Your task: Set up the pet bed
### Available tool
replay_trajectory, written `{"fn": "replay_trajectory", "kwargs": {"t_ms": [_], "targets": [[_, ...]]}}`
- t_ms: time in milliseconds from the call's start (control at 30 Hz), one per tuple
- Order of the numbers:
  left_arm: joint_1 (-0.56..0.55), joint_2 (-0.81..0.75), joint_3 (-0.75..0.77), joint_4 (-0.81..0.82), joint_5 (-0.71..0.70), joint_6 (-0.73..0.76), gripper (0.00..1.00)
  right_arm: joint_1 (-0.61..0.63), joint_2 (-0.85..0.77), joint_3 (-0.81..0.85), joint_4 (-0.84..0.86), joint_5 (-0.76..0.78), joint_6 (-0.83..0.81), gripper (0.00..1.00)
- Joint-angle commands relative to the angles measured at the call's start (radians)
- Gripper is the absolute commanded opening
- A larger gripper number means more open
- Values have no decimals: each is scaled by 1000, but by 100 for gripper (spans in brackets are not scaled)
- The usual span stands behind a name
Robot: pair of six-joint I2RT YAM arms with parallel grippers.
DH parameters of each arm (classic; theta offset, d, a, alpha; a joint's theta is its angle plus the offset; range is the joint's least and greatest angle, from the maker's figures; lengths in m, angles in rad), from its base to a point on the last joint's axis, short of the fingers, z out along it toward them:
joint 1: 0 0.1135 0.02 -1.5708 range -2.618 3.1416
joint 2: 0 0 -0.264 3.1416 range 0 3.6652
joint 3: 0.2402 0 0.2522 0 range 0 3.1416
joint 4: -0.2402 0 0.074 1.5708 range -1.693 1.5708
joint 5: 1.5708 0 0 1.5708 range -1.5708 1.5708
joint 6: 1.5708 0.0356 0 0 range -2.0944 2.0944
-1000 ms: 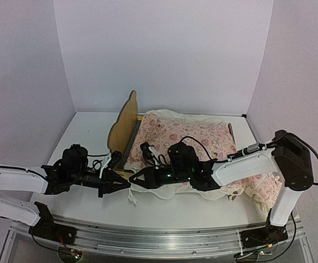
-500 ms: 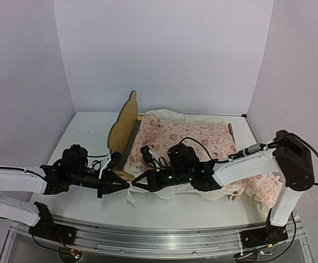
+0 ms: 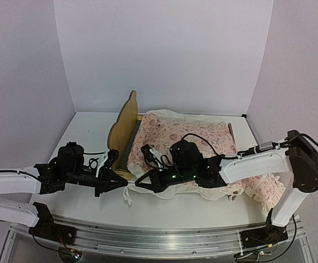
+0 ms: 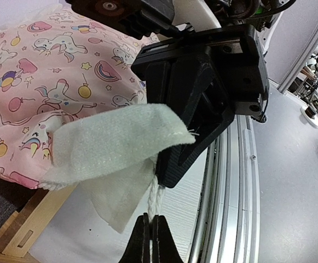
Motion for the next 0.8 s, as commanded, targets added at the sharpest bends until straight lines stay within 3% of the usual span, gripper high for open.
{"fn": "replay_trajectory", "kwargs": {"t_ms": [0,100,333,533,767], "targets": [[13,-36,33,-61,-18,18,0,-26,-28,3,-162,54,-40,0],[14,-13,44,-58,-29,6,0,-26,-14,18,-167,43,-38,1],[14,-17,68,-51,-17,32,0,-26,4,17,-160,41,-7,16],[14,-5,57,-37,-27,8,0,-26,5,-14,-38,34,42,7],[13,-4,58,-35,-20,-25,0,-4,-20,-78,33,19,108,23]]}}
